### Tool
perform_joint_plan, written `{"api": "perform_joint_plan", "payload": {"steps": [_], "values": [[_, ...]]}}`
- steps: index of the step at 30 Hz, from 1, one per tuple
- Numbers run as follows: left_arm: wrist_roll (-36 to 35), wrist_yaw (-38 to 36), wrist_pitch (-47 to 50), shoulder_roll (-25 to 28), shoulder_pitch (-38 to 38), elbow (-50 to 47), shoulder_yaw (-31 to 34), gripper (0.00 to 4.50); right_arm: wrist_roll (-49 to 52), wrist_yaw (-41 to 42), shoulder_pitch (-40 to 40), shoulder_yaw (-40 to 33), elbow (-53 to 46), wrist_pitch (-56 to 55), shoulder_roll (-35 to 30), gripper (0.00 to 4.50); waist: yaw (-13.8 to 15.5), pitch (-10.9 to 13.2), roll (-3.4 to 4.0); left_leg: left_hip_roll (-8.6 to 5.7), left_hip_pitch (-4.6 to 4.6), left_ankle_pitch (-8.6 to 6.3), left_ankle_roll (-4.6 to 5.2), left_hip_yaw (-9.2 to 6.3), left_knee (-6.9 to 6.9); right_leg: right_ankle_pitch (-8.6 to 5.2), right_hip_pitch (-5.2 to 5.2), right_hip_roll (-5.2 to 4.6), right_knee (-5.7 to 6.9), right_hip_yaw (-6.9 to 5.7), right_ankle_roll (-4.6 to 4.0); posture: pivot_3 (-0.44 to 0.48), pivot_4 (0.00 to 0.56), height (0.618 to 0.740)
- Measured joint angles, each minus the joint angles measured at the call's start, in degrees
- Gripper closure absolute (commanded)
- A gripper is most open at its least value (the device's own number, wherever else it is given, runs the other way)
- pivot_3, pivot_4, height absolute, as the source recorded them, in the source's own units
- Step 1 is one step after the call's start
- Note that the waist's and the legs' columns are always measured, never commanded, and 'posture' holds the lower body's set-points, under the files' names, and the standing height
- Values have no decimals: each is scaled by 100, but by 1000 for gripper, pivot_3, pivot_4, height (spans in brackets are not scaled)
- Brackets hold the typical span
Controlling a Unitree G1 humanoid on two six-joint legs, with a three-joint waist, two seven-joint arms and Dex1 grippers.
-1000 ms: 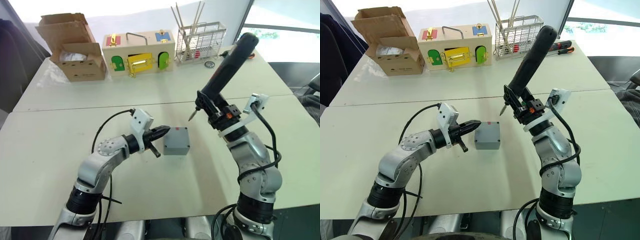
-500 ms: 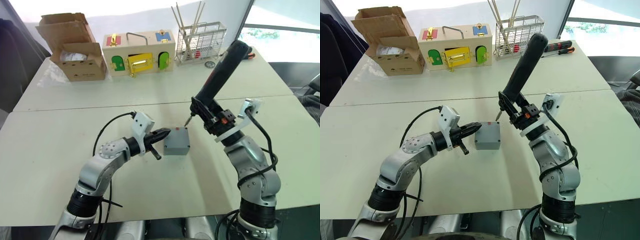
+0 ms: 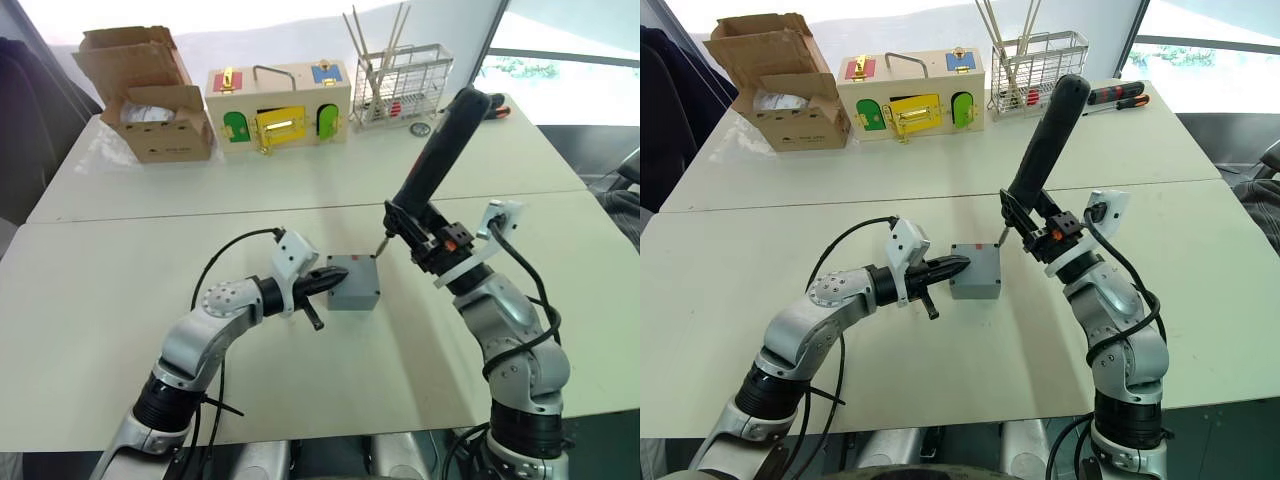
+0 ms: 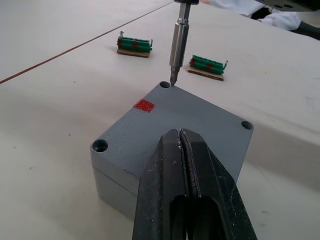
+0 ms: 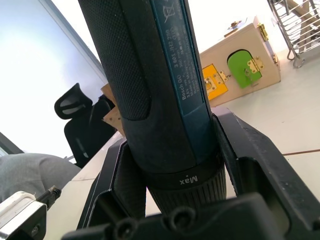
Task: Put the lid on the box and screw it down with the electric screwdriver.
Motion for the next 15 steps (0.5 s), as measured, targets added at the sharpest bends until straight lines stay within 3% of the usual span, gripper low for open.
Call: {"api": "perform_joint_plan", "payload": {"steps": [15], "values": [[26, 6, -14, -98, -12, 57, -7, 4500, -89, 121, -103, 191, 373, -369, -217, 2725, 4, 0, 0, 0, 8, 0, 0, 0, 0, 0, 8, 0, -1, 0, 0, 0, 150, 734]]}}
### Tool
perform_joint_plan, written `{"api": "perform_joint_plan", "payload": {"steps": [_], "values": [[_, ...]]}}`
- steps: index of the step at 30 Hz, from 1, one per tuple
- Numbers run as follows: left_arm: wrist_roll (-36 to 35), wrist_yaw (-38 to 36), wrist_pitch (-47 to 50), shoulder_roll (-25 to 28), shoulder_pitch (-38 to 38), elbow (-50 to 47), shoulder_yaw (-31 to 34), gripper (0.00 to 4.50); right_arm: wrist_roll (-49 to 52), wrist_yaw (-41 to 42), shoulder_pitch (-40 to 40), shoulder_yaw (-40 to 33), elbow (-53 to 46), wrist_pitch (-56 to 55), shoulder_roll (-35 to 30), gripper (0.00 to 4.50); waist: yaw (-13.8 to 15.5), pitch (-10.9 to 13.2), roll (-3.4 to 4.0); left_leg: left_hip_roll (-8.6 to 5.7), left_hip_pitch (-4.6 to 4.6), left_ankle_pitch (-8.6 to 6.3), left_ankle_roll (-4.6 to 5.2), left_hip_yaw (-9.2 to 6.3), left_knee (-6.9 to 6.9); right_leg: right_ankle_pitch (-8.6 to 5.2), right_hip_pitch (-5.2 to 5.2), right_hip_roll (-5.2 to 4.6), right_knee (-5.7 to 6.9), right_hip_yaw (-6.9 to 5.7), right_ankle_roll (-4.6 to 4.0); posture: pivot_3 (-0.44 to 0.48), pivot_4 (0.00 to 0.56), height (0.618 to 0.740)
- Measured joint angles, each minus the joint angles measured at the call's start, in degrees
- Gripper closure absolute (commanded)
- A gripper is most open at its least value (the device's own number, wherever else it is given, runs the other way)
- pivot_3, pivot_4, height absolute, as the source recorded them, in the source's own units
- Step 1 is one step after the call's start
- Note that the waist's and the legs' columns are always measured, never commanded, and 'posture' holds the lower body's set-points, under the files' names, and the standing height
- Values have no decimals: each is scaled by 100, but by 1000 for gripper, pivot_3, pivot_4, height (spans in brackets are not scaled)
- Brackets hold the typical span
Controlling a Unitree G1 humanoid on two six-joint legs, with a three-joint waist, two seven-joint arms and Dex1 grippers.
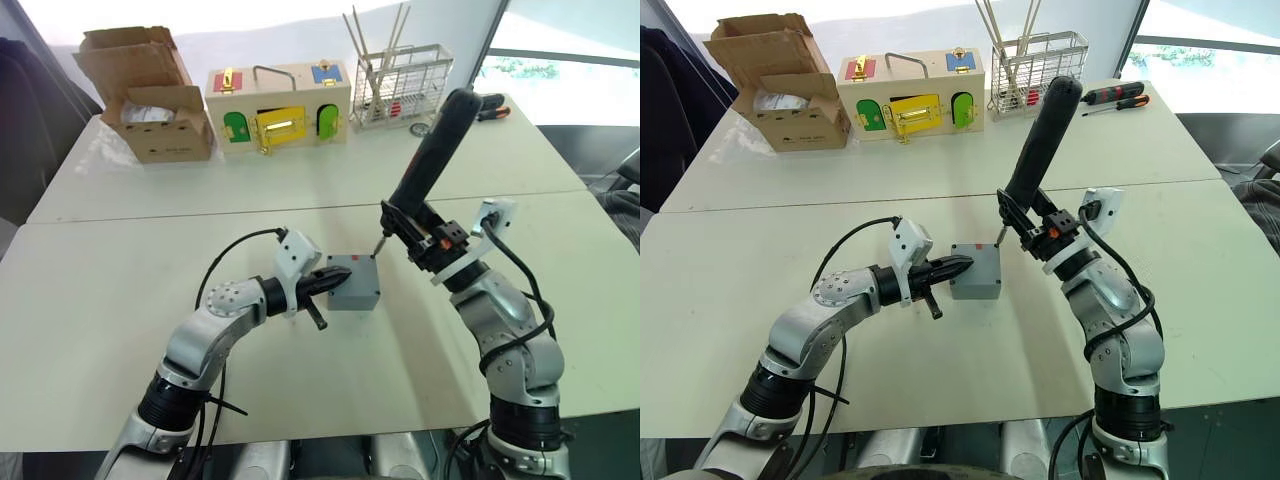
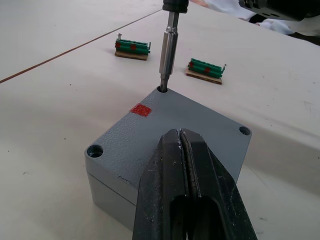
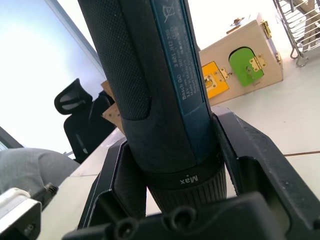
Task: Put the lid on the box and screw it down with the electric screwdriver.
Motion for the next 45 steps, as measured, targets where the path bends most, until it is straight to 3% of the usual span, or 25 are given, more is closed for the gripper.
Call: {"api": "perform_joint_plan", "payload": {"steps": [7, 34, 38, 41, 45], "values": [[28, 1, 2, -2, 5, 31, -16, 4500, -114, 172, 9, 235, 59, -155, -187, 2725, -1, 0, 0, 1, 48, -9, 15, 0, -9, -2, 48, 1, -13, -2, 1, 0, 150, 734], [-25, 117, 287, -66, 41, -14, -3, 4500, -1002, 343, 191, 849, 353, -1022, -228, 2725, -11, -74, -23, 4, 82, -23, 38, 0, -19, -3, 75, 5, -16, -2, 0, 0, 150, 734], [-26, 119, 346, -64, 41, -13, -6, 4500, -1090, 340, 166, 894, 417, -1036, -222, 2725, -10, -91, -37, 4, 103, -32, 51, 0, -27, -4, 100, 7, -28, -3, 0, 0, 150, 734], [-26, 119, 396, -60, 43, -13, -14, 4500, -1132, 340, 192, 927, 484, -1108, -223, 2725, -10, -95, -36, 7, 165, -37, 60, -3, -56, -8, 178, 14, -92, -13, -2, 0, 150, 734], [-25, 119, 400, -59, 43, -12, -14, 4500, -1151, 340, 215, 939, 510, -1180, -213, 2725, -10, -102, -40, 7, 170, -39, 63, -3, -59, -8, 184, 14, -96, -14, -2, 0, 150, 734]]}}
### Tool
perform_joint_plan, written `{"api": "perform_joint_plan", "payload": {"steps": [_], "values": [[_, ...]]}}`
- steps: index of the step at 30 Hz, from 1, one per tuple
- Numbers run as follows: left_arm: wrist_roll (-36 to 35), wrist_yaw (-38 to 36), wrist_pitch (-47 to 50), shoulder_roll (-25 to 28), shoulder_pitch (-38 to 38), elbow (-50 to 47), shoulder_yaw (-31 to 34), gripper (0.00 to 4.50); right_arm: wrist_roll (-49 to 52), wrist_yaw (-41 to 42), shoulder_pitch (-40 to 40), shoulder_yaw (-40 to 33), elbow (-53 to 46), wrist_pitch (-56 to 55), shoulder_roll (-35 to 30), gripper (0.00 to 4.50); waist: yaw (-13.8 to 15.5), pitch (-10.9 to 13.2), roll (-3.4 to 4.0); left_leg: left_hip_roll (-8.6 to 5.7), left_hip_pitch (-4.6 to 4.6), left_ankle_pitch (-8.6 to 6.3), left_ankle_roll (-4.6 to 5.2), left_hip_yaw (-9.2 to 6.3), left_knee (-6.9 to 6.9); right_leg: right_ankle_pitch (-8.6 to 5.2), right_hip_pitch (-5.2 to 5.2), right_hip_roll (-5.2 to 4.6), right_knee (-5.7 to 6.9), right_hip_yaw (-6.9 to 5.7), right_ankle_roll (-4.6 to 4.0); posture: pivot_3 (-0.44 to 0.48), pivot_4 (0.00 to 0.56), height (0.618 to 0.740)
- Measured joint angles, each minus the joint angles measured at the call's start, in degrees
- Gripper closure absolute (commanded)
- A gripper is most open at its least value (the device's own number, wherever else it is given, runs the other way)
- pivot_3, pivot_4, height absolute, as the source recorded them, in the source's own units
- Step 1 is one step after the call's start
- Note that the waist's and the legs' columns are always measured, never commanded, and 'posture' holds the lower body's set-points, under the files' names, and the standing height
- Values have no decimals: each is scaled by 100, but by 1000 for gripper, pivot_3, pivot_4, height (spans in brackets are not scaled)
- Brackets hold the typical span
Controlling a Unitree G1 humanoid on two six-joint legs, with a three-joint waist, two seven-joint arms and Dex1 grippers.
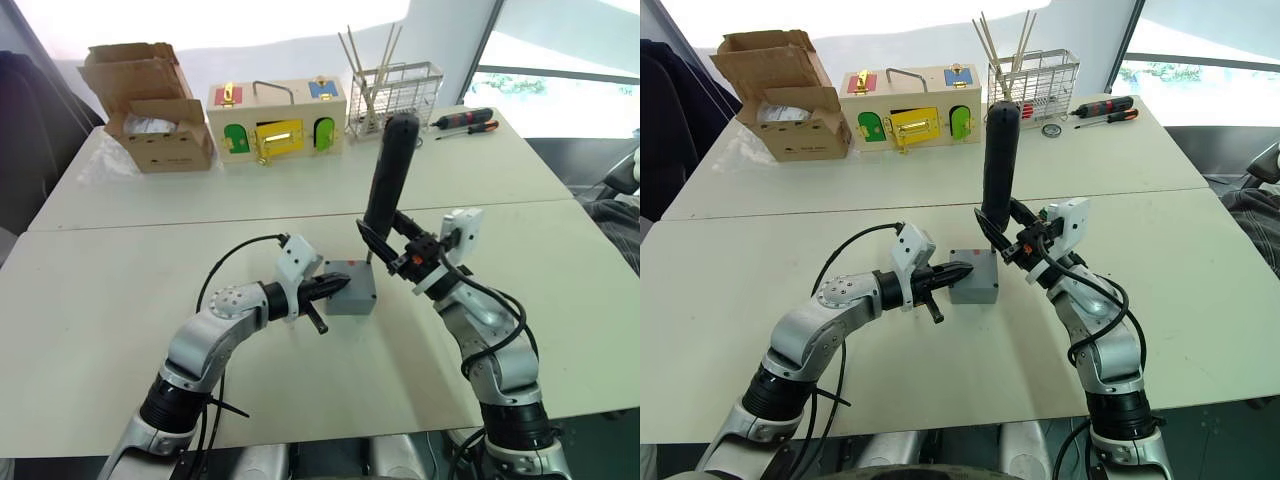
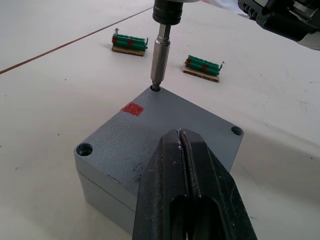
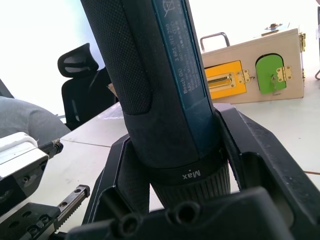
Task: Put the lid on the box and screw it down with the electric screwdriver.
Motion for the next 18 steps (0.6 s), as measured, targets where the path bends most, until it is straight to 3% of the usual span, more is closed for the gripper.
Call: {"api": "perform_joint_plan", "payload": {"steps": [18], "values": [[-2, 0, 35, 1, 0, 0, -14, 4500, 26, -16, 239, 5, 54, -289, 120, 2725, -2, -58, -21, 3, 24, 1, -1, -1, -33, -5, 9, 0, -8, 1, -5, 0, 150, 734]]}}
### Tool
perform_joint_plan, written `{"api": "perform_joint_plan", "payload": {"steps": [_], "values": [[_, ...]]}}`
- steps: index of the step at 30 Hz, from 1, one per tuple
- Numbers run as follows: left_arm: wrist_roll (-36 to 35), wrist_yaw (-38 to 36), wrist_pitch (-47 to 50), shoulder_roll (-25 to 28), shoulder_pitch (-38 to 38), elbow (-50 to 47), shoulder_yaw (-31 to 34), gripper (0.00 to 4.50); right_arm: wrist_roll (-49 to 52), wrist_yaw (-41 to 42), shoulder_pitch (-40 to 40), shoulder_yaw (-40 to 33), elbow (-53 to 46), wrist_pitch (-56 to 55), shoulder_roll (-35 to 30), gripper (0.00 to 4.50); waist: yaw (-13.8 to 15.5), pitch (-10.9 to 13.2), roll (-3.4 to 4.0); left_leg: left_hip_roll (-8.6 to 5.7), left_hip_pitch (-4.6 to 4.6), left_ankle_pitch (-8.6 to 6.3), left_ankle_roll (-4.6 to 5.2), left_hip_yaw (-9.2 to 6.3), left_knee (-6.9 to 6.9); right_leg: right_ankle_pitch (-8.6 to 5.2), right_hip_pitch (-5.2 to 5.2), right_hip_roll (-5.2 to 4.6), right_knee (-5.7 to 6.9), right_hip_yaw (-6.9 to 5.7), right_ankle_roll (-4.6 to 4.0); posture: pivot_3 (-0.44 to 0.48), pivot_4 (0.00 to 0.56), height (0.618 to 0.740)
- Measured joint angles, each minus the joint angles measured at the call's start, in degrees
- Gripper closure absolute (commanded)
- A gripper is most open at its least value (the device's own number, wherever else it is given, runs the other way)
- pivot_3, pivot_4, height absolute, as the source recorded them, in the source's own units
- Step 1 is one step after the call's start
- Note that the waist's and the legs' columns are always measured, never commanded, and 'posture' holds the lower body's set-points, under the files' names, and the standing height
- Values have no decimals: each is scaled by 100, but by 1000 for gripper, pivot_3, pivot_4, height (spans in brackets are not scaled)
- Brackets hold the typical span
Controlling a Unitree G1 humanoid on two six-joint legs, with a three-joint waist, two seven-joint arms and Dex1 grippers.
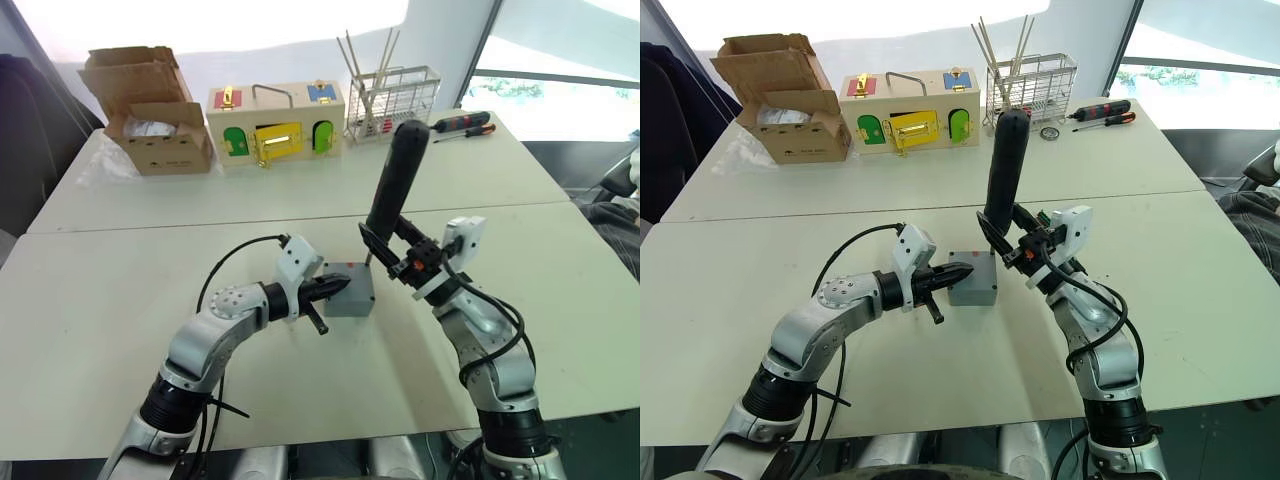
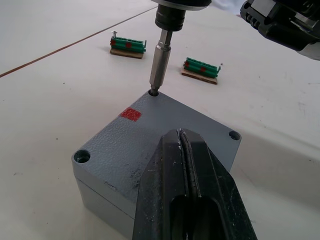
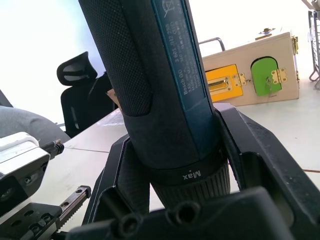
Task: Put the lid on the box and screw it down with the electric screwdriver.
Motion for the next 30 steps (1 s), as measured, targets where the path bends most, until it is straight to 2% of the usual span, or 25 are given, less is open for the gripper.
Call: {"api": "perform_joint_plan", "payload": {"steps": [5, 8, 30], "values": [[0, 3, 133, 52, -3, -1, -2, 4500, -44, 0, 4, 29, 3, -6, 0, 2725, -2, -1, -2, 1, 22, 0, 0, 0, -10, -8, 16, 0, -1, 0, -4, 0, 150, 734], [9, 0, 203, 144, -25, -5, -22, 4500, -61, 0, 9, 53, 33, -6, -2, 2725, -2, -5, -4, 5, 65, -4, 2, -1, -22, -29, 55, -3, -3, -2, -9, 0, 150, 734], [146, 21, 476, 276, -114, -88, -87, 4500, -283, -65, -48, 189, 158, -19, 4, 2725, 1, -69, -42, 12, 88, -15, -13, -24, -26, -54, 83, -4, -3, -20, -25, 0, 150, 734]]}}
